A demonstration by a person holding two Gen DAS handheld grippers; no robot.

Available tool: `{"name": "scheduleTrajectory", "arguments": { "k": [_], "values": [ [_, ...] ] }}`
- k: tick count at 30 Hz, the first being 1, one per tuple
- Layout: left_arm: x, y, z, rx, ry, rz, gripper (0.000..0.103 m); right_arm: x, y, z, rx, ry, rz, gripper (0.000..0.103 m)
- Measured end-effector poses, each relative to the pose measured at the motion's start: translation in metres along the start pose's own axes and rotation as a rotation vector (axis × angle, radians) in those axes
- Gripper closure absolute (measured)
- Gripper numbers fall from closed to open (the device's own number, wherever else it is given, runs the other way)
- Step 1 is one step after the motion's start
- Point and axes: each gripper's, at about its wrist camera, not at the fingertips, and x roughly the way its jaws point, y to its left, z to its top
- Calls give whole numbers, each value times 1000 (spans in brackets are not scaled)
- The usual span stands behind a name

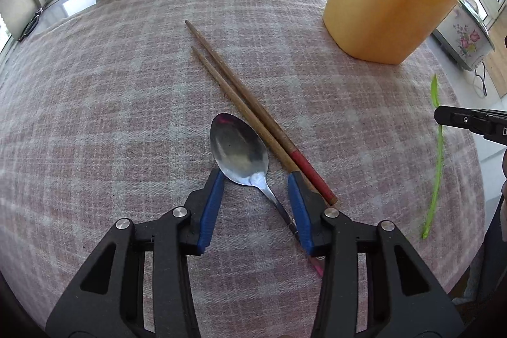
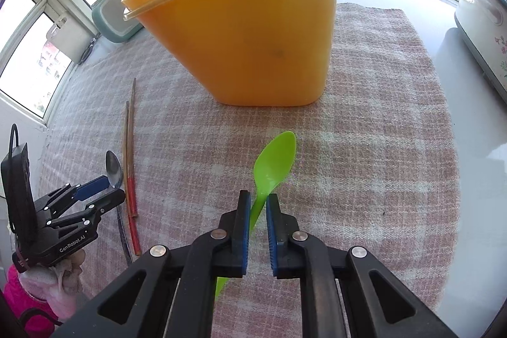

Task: Organize utensils

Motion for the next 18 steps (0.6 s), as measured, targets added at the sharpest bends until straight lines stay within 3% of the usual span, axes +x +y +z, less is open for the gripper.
{"name": "scheduleTrajectory", "arguments": {
  "k": [3, 6, 10, 14, 17, 18],
  "values": [
    [-2, -6, -2, 34, -2, -5, 82, 1, -1, 3, -43, 12, 9, 95],
    [-6, -5, -7, -3, 4, -20, 89, 4, -3, 7, -64, 27, 32, 95],
    [-11, 0, -16, -103, 8, -34, 89, 11, -3, 8, -75, 40, 53, 94],
    [-14, -5, -22, -178, 4, -23, 68, 21, -2, 8, -60, 58, 56, 90],
    [-14, -15, -26, -141, -17, 37, 68, 26, -2, 7, -56, 72, 63, 81],
    [-13, -18, -25, -114, -14, 60, 73, 27, -2, 6, -54, 77, 67, 78]
  ]
}}
